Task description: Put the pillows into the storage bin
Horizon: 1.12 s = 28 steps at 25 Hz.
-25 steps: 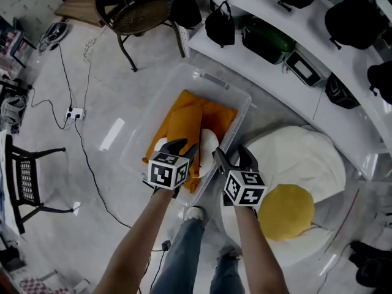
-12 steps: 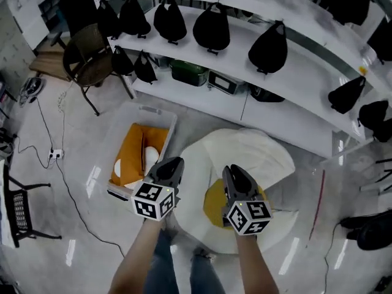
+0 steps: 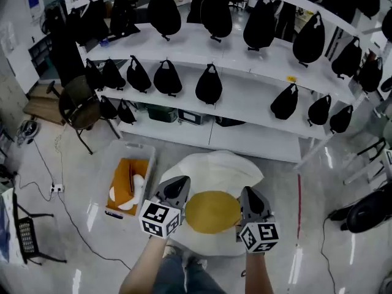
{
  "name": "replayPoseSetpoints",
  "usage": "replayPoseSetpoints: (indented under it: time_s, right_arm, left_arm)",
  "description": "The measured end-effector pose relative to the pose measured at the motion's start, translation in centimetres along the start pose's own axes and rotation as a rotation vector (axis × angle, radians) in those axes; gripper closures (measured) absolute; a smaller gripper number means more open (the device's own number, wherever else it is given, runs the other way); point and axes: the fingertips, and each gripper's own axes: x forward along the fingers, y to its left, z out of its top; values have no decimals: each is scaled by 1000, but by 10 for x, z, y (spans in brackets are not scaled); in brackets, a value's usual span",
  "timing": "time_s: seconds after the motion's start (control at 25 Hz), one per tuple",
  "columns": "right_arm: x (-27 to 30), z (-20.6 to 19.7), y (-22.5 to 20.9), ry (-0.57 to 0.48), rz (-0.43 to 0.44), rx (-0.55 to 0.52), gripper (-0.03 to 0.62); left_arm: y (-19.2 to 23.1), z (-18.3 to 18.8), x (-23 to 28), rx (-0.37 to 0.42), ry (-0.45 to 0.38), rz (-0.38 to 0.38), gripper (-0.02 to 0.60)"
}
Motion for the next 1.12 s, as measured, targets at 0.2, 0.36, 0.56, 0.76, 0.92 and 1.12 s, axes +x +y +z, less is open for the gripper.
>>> replayPoseSetpoints:
  time_s: [0.2,0.36,0.56,0.76,0.92,1.12]
  right_arm:
    - [-56,39,-20,-109,-115,55,592]
    - [-81,60,-32,-163,-185,41,592]
    - [-94,77,-40,-202,-233,21,592]
    - [-98,75,-54,-214,-276,48,592]
    - [-103,68,-57,-213,-282,81,594]
    - [-105,66,-54,-214,-276,102,593]
  left_arm:
    - [-44,32,-11,55,-25,-99,561]
    - [-69,45,-11,70,-46,-158,561]
    - [-87,51,-7,112,-59,-207,561]
    - [-92,59,2,147,-75,-223,561]
    - [-94,55,4,133,-66,-231,561]
    - [-96,51,1,129,-55,-234,561]
